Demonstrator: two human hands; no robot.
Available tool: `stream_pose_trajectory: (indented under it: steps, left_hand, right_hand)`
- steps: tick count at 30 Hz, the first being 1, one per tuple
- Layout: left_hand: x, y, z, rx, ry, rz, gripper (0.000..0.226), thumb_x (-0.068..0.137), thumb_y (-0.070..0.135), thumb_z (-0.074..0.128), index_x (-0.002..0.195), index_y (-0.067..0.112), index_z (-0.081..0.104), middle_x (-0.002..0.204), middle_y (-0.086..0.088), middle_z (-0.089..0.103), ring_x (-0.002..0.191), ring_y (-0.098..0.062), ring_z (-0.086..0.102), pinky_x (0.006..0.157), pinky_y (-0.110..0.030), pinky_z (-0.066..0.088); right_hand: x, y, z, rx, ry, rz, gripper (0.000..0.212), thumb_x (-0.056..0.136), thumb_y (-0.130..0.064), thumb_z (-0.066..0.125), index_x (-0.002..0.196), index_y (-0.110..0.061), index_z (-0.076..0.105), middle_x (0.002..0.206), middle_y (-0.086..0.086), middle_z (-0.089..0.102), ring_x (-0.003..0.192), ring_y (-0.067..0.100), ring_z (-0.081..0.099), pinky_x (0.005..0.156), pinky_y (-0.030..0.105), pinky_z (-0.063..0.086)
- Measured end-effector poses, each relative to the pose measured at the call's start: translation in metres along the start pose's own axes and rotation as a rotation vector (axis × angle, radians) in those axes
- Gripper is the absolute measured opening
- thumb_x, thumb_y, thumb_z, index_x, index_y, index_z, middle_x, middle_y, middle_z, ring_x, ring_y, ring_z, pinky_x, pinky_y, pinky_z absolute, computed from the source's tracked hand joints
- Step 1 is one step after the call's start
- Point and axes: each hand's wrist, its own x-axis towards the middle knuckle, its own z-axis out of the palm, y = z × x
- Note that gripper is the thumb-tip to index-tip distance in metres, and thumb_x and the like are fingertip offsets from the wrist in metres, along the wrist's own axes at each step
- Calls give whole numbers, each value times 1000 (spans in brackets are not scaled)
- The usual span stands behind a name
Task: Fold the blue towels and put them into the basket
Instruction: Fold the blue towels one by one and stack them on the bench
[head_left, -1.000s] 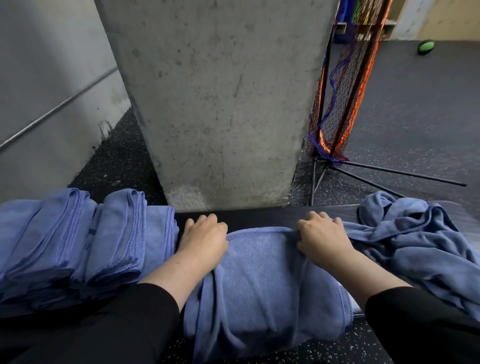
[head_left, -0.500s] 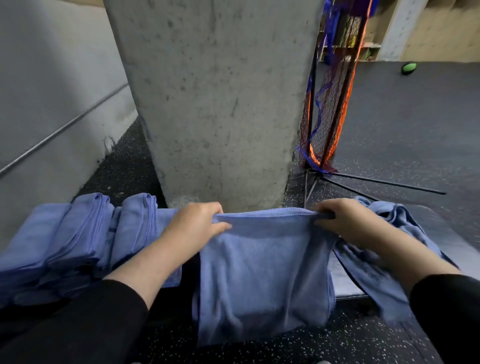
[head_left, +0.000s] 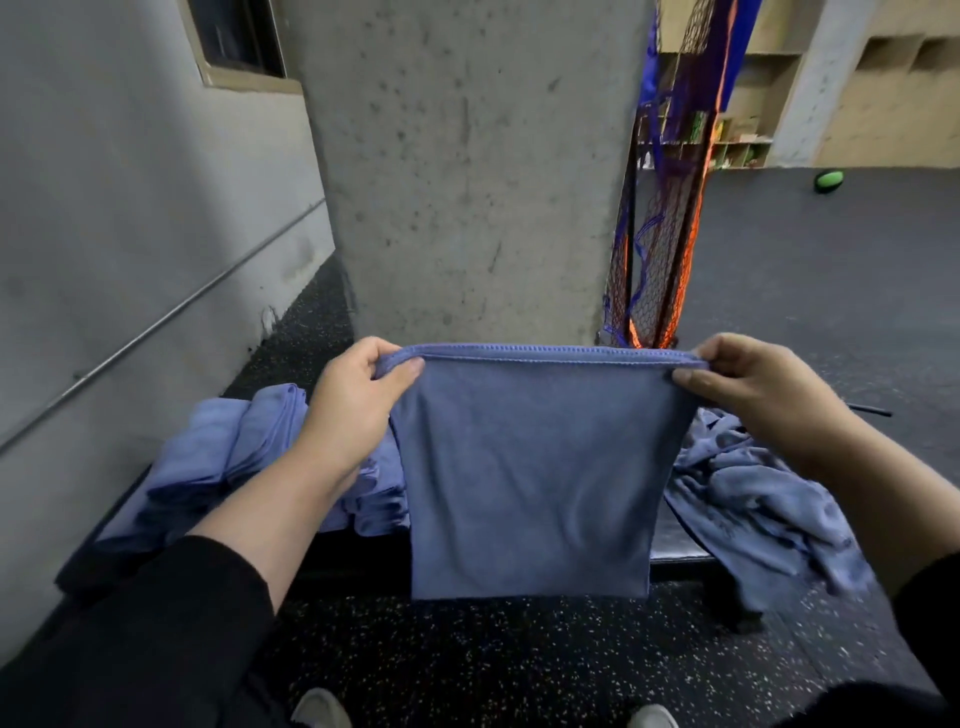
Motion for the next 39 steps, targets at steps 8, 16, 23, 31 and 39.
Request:
stream_pose_trajectory:
  steps: [8,16,23,31,39]
  left_hand:
    - [5,54,-35,104,32,139,38,82,61,58,85,24,58,85,-22,67,73,-19,54,77,-55,50]
    - [-2,71,-44,137,22,119,39,78,61,59,83,22,62,87,-25,67,69,-19,54,72,-49,52]
    - [-12,62,-34,-46,-151,-10,25,98,26,64,77,13,61,71,-8,59,63,-19,53,57,-31,46]
    - [12,28,-7,-26,-252,-112,21,100,22,62,86,7,67,76,-13,58,60,-20,48,44,-24,41]
    - [122,-33,51,669,-145,48,19,98,20,63,113,11,69,100,-13,70,87,-30,67,71,-28,49]
  right_hand:
    - [-14,-68,-23,144,101,-107,15,91,-11,69,82,-16,59,71,-3,67,75,14,56,77,30,53]
    - [-32,-82,-34,74,31,-60,14,92,-15,69,81,-18,60,74,-4,66,80,15,59,93,47,52]
    - [-42,-73,-41,184,-62,30,17,81,-25,70,84,-15,57,76,2,62,79,18,59,76,30,58]
    - [-12,-42,-34,253,-14,132,15,84,-28,72,75,-23,60,72,1,53,62,12,48,56,26,45]
    - [114,47,19,-207,134,268,34,86,-33,78,109,-13,62,98,14,65,80,27,61,77,43,56]
